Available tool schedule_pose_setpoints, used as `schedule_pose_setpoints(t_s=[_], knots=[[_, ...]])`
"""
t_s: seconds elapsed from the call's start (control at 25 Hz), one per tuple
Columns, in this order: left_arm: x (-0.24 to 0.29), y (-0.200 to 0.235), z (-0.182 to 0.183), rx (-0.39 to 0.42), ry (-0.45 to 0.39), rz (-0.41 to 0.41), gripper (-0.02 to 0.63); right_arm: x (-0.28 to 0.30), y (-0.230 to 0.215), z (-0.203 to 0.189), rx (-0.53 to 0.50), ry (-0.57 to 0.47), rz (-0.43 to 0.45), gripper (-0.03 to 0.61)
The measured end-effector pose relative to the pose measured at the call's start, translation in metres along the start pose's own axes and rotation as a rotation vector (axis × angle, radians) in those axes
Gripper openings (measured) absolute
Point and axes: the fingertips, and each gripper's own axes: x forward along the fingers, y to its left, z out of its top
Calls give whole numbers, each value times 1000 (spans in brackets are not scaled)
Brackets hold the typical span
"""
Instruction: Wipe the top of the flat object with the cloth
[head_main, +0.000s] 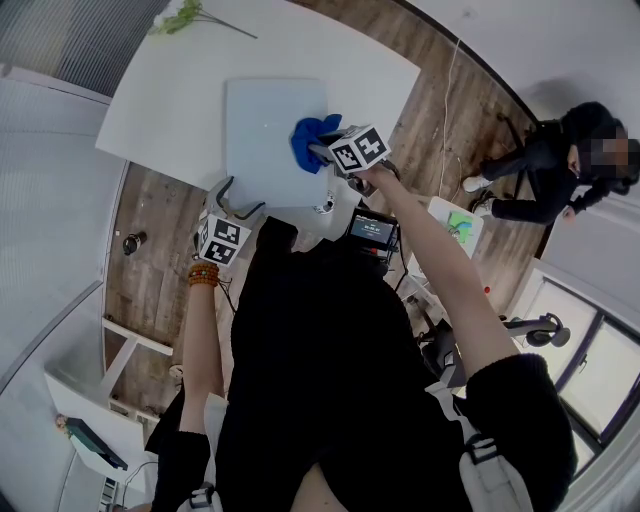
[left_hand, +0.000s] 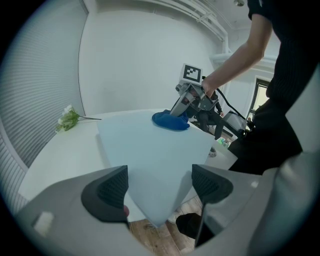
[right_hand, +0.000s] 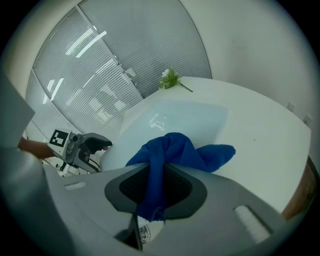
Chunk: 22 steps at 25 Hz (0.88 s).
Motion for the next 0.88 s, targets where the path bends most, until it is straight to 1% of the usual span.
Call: schedule_pose_setpoints(t_s=[0.88], knots=[[-1,1,1,0,2,3,385,1,32,-33,-42,55,102,97]])
